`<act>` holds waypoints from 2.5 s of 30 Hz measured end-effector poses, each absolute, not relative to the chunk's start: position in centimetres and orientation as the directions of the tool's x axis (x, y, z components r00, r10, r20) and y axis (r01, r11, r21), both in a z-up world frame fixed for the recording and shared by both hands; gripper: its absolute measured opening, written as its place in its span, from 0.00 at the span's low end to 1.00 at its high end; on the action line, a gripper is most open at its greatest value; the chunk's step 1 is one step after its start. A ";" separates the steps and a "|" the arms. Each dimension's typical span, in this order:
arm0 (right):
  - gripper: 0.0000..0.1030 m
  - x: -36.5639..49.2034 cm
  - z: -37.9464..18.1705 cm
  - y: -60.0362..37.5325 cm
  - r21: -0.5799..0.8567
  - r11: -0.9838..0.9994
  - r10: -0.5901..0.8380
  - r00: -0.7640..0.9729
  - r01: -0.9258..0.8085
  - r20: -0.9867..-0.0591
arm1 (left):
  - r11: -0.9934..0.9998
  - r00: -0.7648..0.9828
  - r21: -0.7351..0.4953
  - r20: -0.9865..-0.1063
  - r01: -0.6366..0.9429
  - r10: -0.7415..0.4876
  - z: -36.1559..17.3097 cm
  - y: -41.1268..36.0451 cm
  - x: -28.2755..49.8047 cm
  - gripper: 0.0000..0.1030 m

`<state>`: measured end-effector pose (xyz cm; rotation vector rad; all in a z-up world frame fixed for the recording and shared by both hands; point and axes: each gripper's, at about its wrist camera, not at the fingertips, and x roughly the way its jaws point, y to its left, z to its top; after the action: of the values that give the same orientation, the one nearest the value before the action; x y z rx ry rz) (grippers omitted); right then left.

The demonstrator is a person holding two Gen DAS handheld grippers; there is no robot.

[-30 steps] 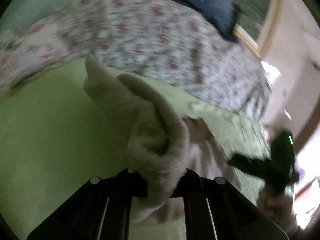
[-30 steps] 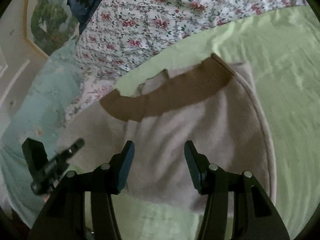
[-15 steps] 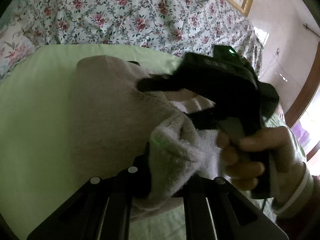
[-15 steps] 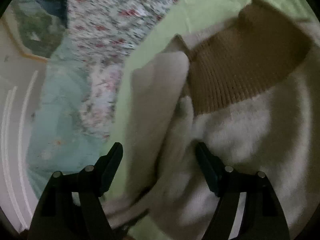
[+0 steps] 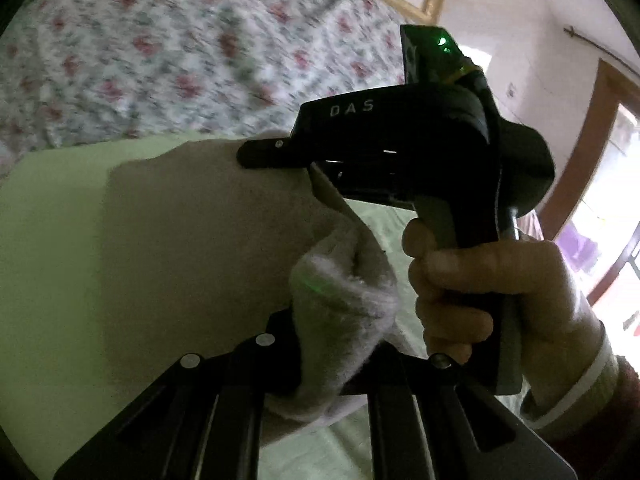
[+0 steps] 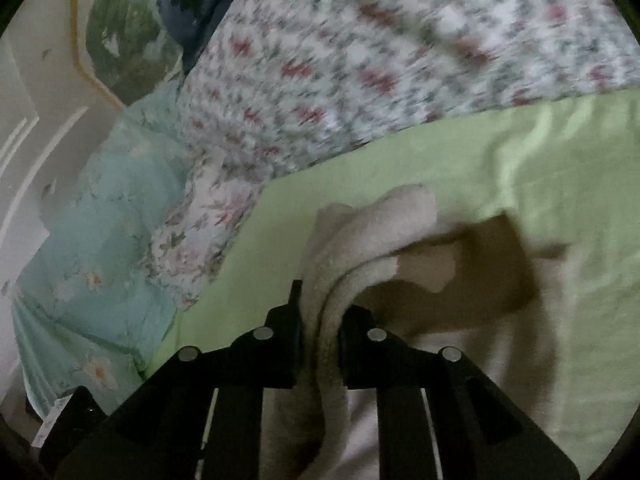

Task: Fold small clothes

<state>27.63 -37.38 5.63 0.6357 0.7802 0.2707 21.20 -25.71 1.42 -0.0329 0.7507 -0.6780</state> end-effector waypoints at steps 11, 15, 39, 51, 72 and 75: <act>0.15 24.4 -1.1 -44.6 0.561 0.817 0.355 0.650 0.133 -0.672 | 0.770 0.404 -0.303 -0.712 0.562 -0.574 -4.7 -31.0 22.9 0.10; 0.15 24.8 -2.1 -44.0 0.470 0.871 0.299 0.606 0.142 -0.737 | 0.775 0.372 -0.309 -0.740 0.551 -0.560 -6.0 -31.1 23.2 0.15; 0.78 20.0 -2.3 -44.8 0.587 0.776 0.346 0.623 0.230 -0.702 | 0.773 0.377 -0.556 -0.675 0.305 -0.634 -3.5 -13.2 27.9 0.92; 0.56 22.5 -5.1 -43.3 0.607 0.766 0.413 0.563 0.211 -0.716 | 0.741 0.266 -0.597 -0.694 0.308 -0.669 -7.7 -17.1 33.6 0.70; 0.30 20.7 -0.8 -24.7 0.669 0.742 0.564 0.578 -0.041 -0.590 | 0.816 0.440 -0.492 -0.688 0.303 -0.578 -2.0 0.7 21.2 0.48; 0.30 20.5 -3.2 -23.4 0.667 0.745 0.564 0.541 -0.009 -0.623 | 0.829 0.412 -0.496 -0.719 0.258 -0.559 -5.2 1.7 20.7 0.52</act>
<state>20.53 -23.39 -3.22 0.6628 0.9491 0.3716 20.66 1.70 -5.20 -0.3315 1.0249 -0.5262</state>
